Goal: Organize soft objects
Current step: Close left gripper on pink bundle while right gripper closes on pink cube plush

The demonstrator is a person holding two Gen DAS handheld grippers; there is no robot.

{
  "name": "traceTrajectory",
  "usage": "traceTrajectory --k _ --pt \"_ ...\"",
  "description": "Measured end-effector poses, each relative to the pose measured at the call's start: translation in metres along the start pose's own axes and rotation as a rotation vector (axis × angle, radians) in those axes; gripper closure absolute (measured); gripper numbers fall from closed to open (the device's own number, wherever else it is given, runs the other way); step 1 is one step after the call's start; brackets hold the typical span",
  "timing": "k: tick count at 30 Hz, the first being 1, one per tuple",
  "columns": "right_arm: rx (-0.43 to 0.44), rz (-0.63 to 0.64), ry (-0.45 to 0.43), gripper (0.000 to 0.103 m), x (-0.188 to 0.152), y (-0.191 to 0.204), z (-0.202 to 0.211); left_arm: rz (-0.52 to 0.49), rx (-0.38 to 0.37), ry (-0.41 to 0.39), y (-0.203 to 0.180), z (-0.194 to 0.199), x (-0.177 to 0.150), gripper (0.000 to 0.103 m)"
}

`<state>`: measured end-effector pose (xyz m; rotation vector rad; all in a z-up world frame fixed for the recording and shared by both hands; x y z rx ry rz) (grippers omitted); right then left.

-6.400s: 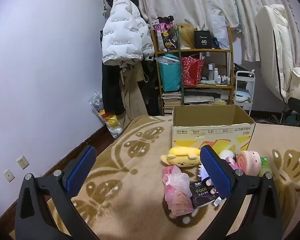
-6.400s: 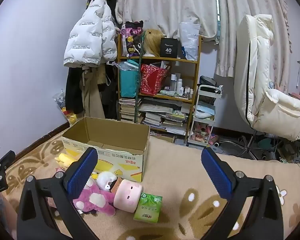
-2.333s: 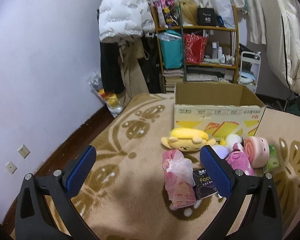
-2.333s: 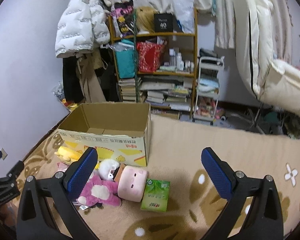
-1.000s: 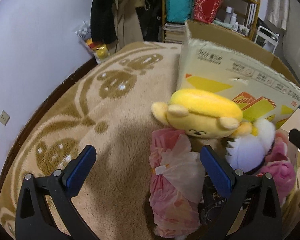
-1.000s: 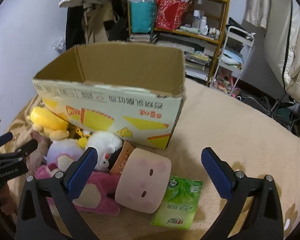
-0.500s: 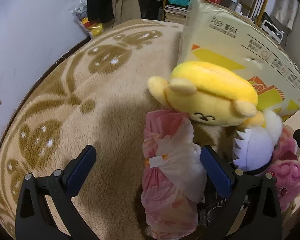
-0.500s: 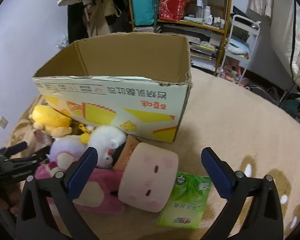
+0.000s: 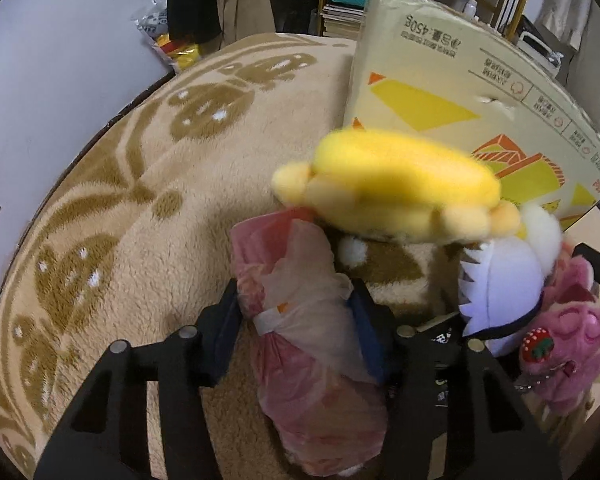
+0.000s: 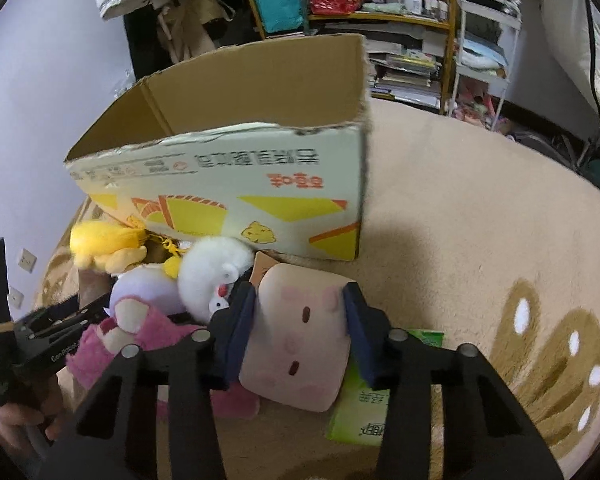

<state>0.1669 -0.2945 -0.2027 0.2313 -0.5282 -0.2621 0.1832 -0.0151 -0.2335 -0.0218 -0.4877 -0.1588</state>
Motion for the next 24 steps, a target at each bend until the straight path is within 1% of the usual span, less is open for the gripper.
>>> traceTrajectory --k 2,5,6,8,11,15,19,24 --pt "0.006 -0.008 -0.003 0.062 0.001 -0.002 0.001 0.019 -0.009 -0.006 0.002 0.004 -0.001 0.057" --pt "0.023 -0.003 -0.023 0.062 0.002 0.001 0.007 0.032 0.003 -0.009 0.004 0.011 -0.004 0.058" --pt "0.023 0.002 -0.032 0.062 0.002 0.002 0.009 0.032 0.010 -0.017 0.005 0.016 -0.005 0.059" --pt "0.026 0.013 -0.055 0.066 0.003 0.005 0.015 0.028 0.011 -0.036 0.003 0.025 -0.005 0.060" --pt "0.032 0.020 -0.094 0.068 0.007 0.008 0.027 0.009 0.017 -0.086 0.002 0.041 -0.003 0.074" --pt "0.053 0.023 -0.141 0.070 0.011 0.012 0.043 -0.003 -0.021 -0.132 -0.003 0.057 -0.001 0.084" --pt "0.066 0.028 -0.173 0.071 0.011 0.016 0.056 -0.032 -0.039 -0.165 -0.010 0.064 0.003 0.087" --pt "0.071 0.042 -0.212 0.072 0.011 0.019 0.072 -0.070 -0.025 -0.207 -0.017 0.080 0.004 0.087"
Point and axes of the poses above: each gripper's, at about its wrist camera, not at the fingertips, and z roughly against the way its jaws point, y to its left, x to its top, the point moved 8 cm from there along -z, roughly the way its jaws point, and after that the axes turned 8 degrees about -z, right-handed, at the moved point
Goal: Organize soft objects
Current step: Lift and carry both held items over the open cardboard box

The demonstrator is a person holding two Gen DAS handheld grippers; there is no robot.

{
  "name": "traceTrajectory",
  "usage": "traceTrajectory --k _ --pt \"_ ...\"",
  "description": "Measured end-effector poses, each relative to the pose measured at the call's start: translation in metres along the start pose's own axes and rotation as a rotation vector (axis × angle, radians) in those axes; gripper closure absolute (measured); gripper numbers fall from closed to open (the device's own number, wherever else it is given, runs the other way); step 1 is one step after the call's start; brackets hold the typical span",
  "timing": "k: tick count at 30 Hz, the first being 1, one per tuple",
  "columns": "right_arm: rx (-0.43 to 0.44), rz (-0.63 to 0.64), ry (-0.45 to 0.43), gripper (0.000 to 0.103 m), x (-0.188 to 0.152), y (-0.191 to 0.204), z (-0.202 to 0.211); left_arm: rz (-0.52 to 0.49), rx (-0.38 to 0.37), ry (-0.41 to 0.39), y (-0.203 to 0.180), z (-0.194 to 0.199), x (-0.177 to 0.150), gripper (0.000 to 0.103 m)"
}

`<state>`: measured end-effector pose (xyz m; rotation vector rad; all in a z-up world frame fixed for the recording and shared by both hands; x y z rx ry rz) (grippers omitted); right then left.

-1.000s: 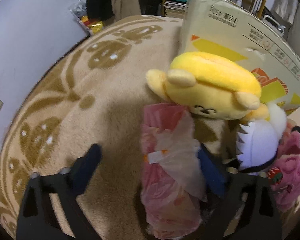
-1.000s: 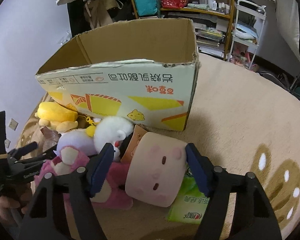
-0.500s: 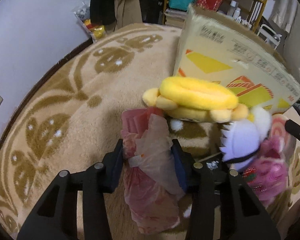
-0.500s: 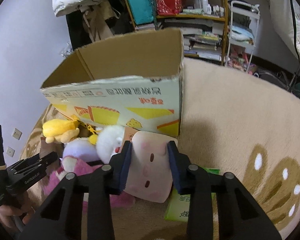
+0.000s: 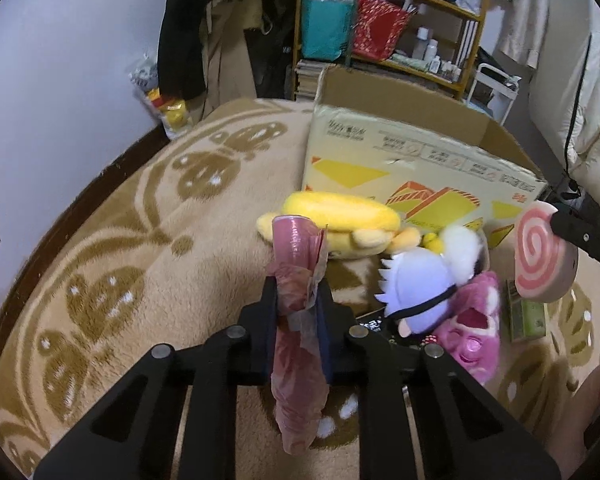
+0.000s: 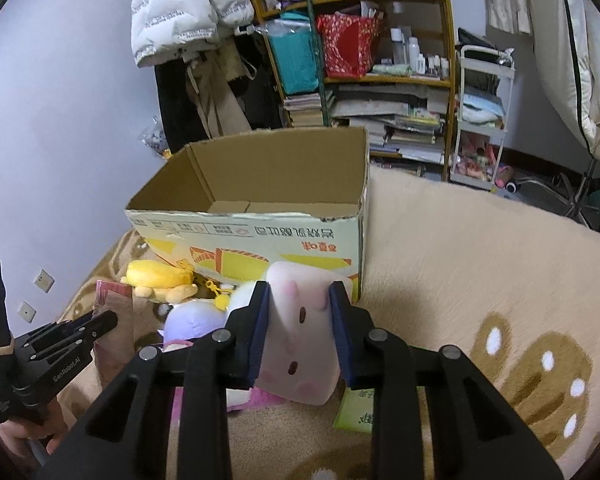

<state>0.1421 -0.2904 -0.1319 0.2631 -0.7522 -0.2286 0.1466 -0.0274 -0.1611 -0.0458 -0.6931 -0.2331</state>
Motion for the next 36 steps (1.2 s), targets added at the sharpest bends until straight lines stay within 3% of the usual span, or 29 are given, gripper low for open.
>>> traceTrajectory --k 8,13,18,27,32,36 --pt "0.039 0.011 -0.103 0.072 0.014 0.009 0.036 -0.058 0.026 -0.160 -0.007 0.046 0.029 0.087" --pt "0.041 0.034 -0.187 0.072 0.035 0.015 0.057 -0.082 -0.001 -0.245 -0.013 0.070 0.056 0.087" --pt "0.003 0.065 -0.235 0.072 0.053 0.016 0.065 -0.124 0.002 -0.301 -0.018 0.084 0.089 0.087" --pt "-0.013 0.099 -0.262 0.072 0.088 0.021 0.050 -0.175 0.021 -0.390 -0.031 0.082 0.163 0.087" --pt "0.003 0.116 -0.255 0.072 0.107 0.034 0.033 -0.169 0.014 -0.394 -0.037 0.064 0.194 0.087" --pt "0.011 0.133 -0.238 0.072 0.121 0.043 0.016 -0.194 0.049 -0.393 -0.042 0.045 0.208 0.087"
Point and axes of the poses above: each gripper's, at about its wrist camera, not at the fingertips, and z roughly against the way its jaws point, y to its left, x to its top, the point moved 8 cm from there along -z, roughly the way its jaws point, and after that the axes turned 8 degrees about -z, right-handed, at the moved point
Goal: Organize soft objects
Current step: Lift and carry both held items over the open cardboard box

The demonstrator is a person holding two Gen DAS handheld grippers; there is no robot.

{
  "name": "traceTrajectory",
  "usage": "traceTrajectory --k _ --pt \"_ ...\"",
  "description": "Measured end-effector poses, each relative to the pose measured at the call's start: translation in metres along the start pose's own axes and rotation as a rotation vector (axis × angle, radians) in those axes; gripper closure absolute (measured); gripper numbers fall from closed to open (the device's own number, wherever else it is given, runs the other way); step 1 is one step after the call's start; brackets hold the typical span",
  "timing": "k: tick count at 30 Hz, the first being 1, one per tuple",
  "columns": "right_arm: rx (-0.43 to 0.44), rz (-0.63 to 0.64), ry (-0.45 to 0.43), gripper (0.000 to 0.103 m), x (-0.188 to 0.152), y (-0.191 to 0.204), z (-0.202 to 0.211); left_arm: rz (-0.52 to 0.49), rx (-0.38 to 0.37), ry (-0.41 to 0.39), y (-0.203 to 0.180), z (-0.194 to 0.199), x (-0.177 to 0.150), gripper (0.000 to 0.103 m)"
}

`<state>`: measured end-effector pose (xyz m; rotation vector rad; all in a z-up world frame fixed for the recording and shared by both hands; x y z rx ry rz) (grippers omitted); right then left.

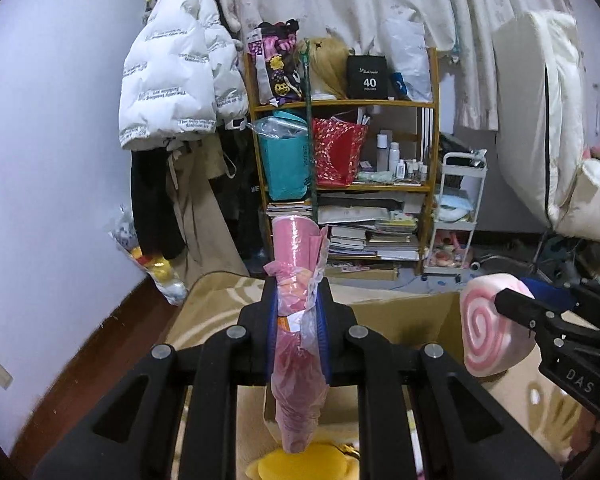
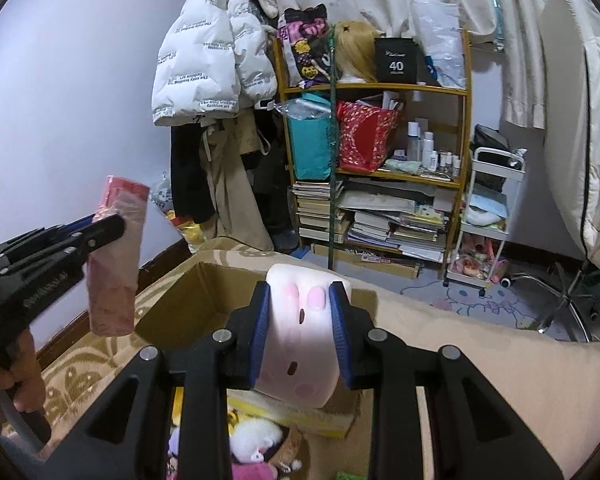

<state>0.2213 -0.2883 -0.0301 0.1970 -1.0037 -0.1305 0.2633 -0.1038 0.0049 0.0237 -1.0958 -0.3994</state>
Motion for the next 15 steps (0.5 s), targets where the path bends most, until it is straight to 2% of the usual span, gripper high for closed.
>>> traceTrajectory --k 3,7,10,15 --pt "-0.012 0.036 0.006 0.072 0.002 0.005 -0.012 0.015 -0.025 0.024 -0.004 -0.012 -0.006 0.087" --pt "-0.035 0.078 0.020 0.072 -0.004 0.007 -0.028 -0.010 -0.004 0.076 -0.014 -0.029 -0.020 0.087" --pt "-0.063 0.114 0.043 0.072 -0.013 0.008 -0.041 0.029 -0.018 0.112 -0.014 -0.040 -0.031 0.087" --pt "-0.048 0.075 0.091 0.070 -0.028 0.001 -0.053 0.099 -0.069 0.157 -0.008 -0.059 -0.036 0.084"
Point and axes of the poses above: each gripper's, at about its wrist camera, not at the fingertips, and z roughly against the way its jaws point, y to its left, x to its top, the point moved 8 cm from there along -z, roughly the way its jaws point, and after that the axes turned 8 degrees about -z, right-handed, at the moved point
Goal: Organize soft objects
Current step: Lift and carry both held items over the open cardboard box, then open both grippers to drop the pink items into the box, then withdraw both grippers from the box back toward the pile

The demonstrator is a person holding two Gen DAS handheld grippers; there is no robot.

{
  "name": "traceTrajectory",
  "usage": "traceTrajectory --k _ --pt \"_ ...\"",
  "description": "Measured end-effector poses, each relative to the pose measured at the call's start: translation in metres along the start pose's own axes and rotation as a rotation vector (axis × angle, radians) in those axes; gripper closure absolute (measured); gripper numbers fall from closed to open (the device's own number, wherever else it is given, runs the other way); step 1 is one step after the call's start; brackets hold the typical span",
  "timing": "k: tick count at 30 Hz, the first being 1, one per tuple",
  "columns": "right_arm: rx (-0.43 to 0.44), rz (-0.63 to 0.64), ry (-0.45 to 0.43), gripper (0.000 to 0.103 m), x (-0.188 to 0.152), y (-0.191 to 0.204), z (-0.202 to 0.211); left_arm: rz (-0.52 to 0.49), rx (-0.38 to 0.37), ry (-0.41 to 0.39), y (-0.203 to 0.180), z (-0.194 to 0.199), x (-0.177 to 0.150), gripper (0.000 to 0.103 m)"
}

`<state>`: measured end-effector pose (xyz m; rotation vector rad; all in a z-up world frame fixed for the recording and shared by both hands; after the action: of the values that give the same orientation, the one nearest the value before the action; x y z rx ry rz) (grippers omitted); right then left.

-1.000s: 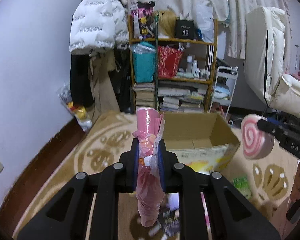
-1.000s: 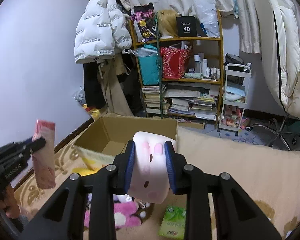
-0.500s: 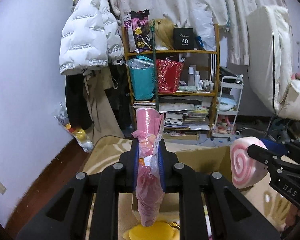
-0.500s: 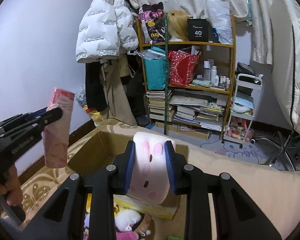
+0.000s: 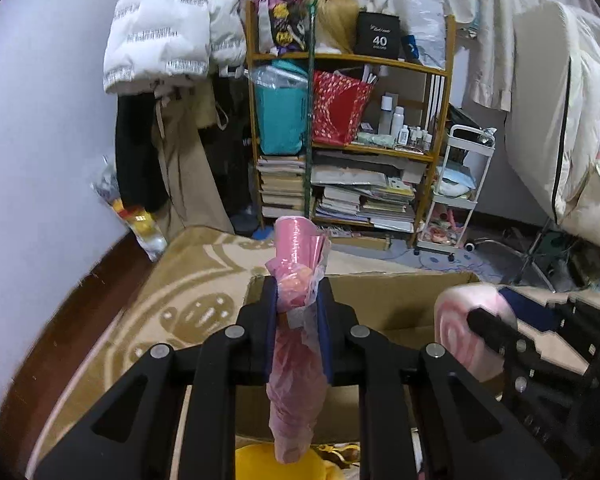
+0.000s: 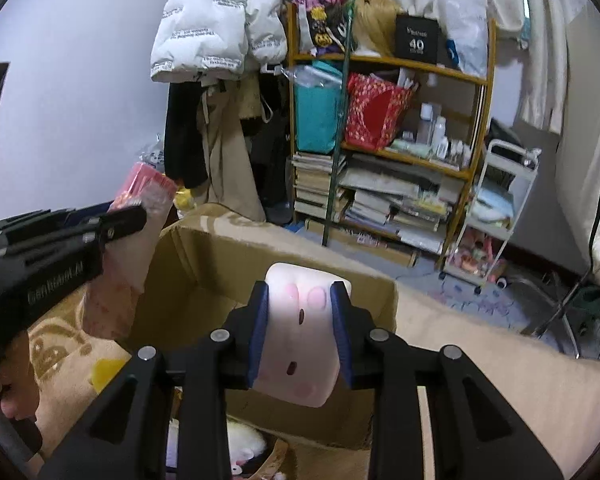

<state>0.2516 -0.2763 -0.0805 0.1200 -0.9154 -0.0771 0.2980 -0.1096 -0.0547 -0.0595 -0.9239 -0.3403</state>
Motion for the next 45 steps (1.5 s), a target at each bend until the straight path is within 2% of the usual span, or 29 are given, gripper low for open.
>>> traceTrajectory --k 4,8,10,11,12,14,16,18,19,21,23,25,30,35,45 --pt "-0.005 -0.022 0.018 0.064 -0.004 -0.003 -0.004 0.043 0.011 0.035 0.010 -0.008 0.000 0.082" --pt "0.002 -0.029 0.038 0.063 -0.007 -0.005 -0.002 0.007 0.014 0.074 0.008 -0.007 -0.003 0.081" --pt "0.001 -0.031 0.045 0.061 -0.006 -0.004 -0.001 -0.004 0.014 0.078 0.007 -0.003 -0.004 0.075" --pt "0.001 -0.034 0.047 0.060 -0.006 -0.005 0.001 -0.002 0.015 0.078 0.008 -0.002 -0.003 0.067" --pt "0.003 -0.037 0.048 0.059 -0.005 -0.005 0.003 0.005 0.021 0.076 0.010 0.002 -0.002 0.055" --pt "0.009 -0.043 0.032 0.048 0.000 -0.004 0.010 0.017 0.043 0.051 0.016 0.011 0.003 0.045" --pt "0.010 -0.046 0.002 0.036 0.006 -0.004 0.019 0.021 0.063 0.040 0.021 0.019 0.005 0.042" --pt "0.012 -0.049 -0.026 0.027 0.012 -0.004 0.028 0.038 0.065 0.038 0.026 0.027 0.007 0.027" --pt "0.010 -0.050 -0.033 0.021 0.015 -0.004 0.032 0.044 0.070 0.036 0.028 0.030 0.008 0.024" --pt "0.006 -0.060 -0.041 0.010 0.020 -0.004 0.041 0.042 0.103 0.029 0.034 0.038 0.009 0.009" --pt "-0.020 -0.078 -0.044 0.002 0.023 -0.008 0.050 0.016 0.132 0.022 0.037 0.048 0.008 0.001" --pt "-0.043 -0.096 -0.050 0.000 0.026 -0.012 0.059 -0.009 0.129 0.023 0.037 0.054 0.007 0.001" --pt "-0.013 -0.135 -0.041 0.000 0.024 -0.017 0.078 -0.031 0.124 0.031 0.036 0.072 -0.002 0.001" --pt "-0.024 -0.100 -0.042 0.000 0.012 -0.016 0.099 -0.020 0.117 0.043 0.035 0.090 -0.017 0.001" --pt "0.000 -0.114 -0.008 0.000 -0.023 -0.009 0.121 0.027 0.076 0.136 0.034 0.105 -0.067 0.001"
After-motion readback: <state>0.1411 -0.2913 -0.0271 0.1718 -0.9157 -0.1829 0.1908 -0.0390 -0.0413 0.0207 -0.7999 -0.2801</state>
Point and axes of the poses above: each gripper's, at about its wrist camera, not at the fingertips, and z roughly against the way its jaws point, y to its left, x to its top, the point moved 8 cm from there along -z, roughly the way its jaws point, and after that the axes turned 8 degrees about -z, right-handed, at the moved point
